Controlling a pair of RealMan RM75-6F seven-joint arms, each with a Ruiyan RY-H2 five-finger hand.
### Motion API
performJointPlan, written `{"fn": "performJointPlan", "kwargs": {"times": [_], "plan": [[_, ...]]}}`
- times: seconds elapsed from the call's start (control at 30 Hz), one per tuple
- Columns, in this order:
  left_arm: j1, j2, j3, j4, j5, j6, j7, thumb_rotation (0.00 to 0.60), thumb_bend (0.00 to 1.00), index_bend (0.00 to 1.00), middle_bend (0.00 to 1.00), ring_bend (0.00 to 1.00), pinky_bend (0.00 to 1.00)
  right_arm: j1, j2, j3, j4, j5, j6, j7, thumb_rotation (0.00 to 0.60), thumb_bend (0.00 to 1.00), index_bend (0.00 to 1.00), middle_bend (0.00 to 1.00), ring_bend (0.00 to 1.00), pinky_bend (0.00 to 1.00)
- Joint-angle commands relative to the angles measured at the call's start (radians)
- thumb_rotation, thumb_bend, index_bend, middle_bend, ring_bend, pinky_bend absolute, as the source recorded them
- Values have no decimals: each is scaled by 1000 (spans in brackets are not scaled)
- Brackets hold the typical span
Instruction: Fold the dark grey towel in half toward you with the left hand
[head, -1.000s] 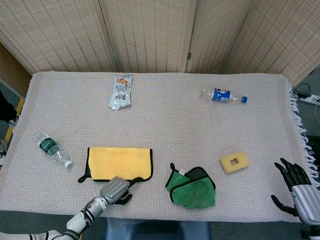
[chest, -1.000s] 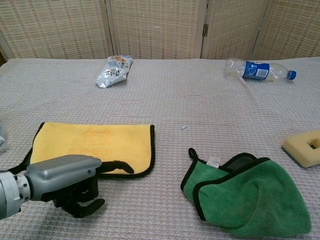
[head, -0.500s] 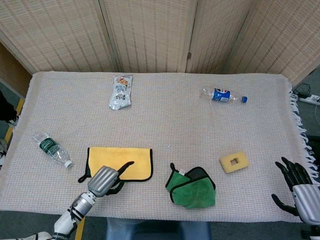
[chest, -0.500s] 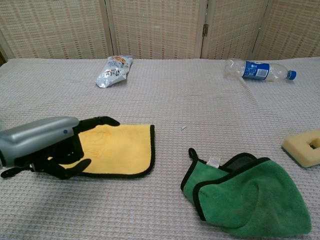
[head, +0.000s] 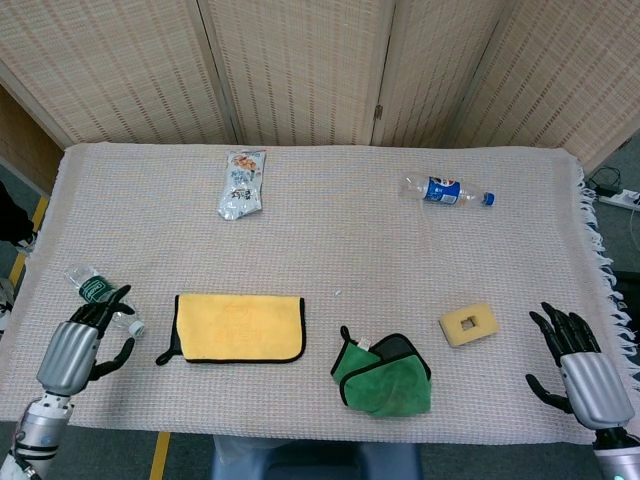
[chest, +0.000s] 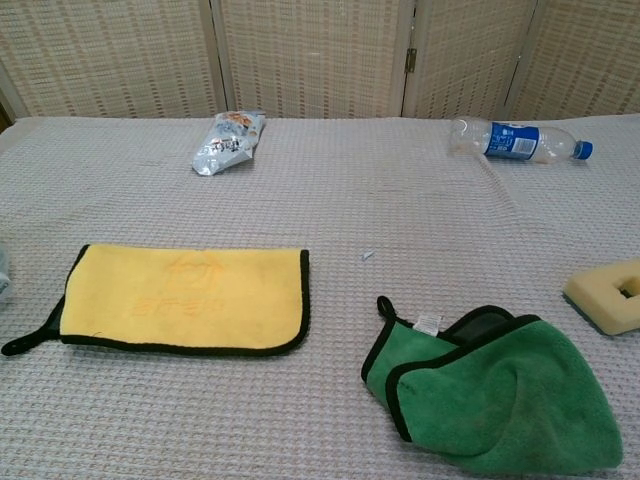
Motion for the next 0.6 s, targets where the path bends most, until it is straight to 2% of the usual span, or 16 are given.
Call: {"fn": "performJointPlan", "kwargs": {"times": [0.03, 0.17, 0.3, 0.47, 0.6], "plan": [[39, 32, 59, 25, 5, -36, -64, 600, 404, 82, 308, 216, 151, 8, -9, 4, -6, 4, -10, -18, 600, 347, 0, 0, 0, 0], [35, 25, 84, 39, 21, -94, -24, 600, 395, 70, 283, 179, 129, 14, -11, 1, -9, 3, -20, -29, 600, 348, 0, 0, 0, 0], [38, 26, 79, 25, 6, -121, 39, 600, 377, 51, 234, 137, 85, 12, -9, -1, -6, 0, -13, -31, 600, 347, 0, 0, 0, 0], [68, 9, 50, 20, 6, -64, 122, 600, 377, 35, 204, 114, 65, 1, -10, 3, -5, -2, 15, -34, 600, 348, 0, 0, 0, 0], [84, 13, 45, 16, 20, -37, 108, 600, 377, 34, 203, 121, 65, 3, -14, 4, -6, -1, 14, -39, 600, 347, 0, 0, 0, 0]]}}
